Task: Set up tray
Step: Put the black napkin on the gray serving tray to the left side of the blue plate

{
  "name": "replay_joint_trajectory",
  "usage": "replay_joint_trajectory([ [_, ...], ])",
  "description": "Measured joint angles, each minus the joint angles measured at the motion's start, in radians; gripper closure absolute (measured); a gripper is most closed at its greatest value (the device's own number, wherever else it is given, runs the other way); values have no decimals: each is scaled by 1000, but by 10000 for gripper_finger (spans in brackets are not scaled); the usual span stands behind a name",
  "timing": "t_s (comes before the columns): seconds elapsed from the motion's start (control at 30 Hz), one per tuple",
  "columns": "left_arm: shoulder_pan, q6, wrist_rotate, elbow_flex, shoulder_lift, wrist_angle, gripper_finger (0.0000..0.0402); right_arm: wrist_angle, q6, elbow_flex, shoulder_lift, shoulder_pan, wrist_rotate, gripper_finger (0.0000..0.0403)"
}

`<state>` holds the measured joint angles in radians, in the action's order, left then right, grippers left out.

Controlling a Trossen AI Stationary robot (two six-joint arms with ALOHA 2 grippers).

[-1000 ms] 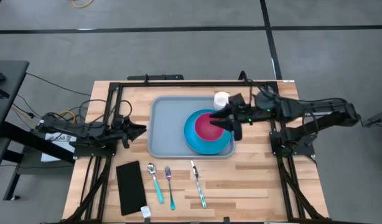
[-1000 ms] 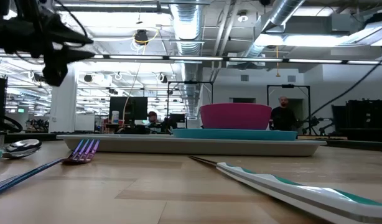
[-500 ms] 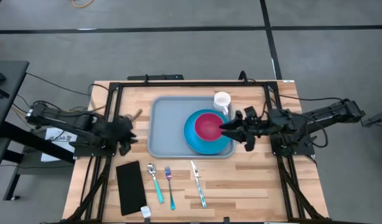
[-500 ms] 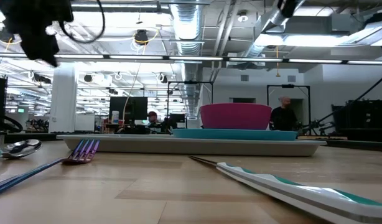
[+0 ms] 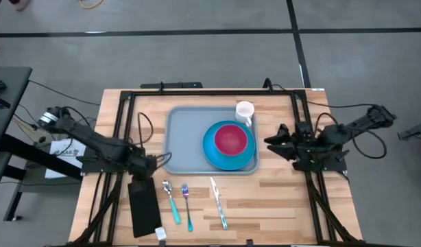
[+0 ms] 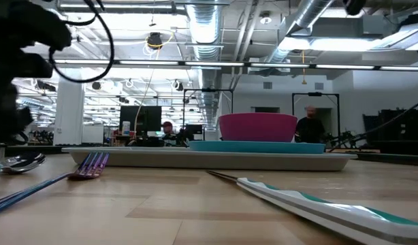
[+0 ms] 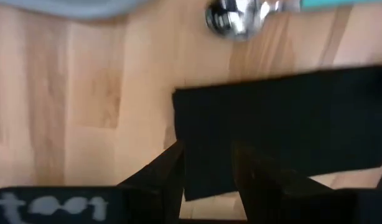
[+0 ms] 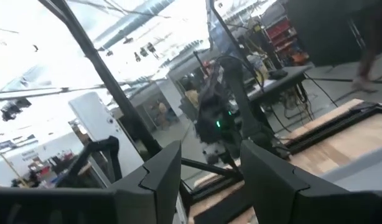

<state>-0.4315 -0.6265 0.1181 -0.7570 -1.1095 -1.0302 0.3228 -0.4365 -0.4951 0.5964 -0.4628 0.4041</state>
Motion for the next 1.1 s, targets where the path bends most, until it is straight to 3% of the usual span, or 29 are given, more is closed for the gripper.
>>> replay_joint_trajectory([
  [0.2,-106,-48,-33,0,-123,49,283,0,41,14,-40,-74,69,250],
  [0.47,-145,-143,-178,18,-260,100,283,1,53,14,-42,-114,99,255],
  [1.1,-142,-183,-101,155,-293,292,283,1,28,14,-42,-113,96,266],
])
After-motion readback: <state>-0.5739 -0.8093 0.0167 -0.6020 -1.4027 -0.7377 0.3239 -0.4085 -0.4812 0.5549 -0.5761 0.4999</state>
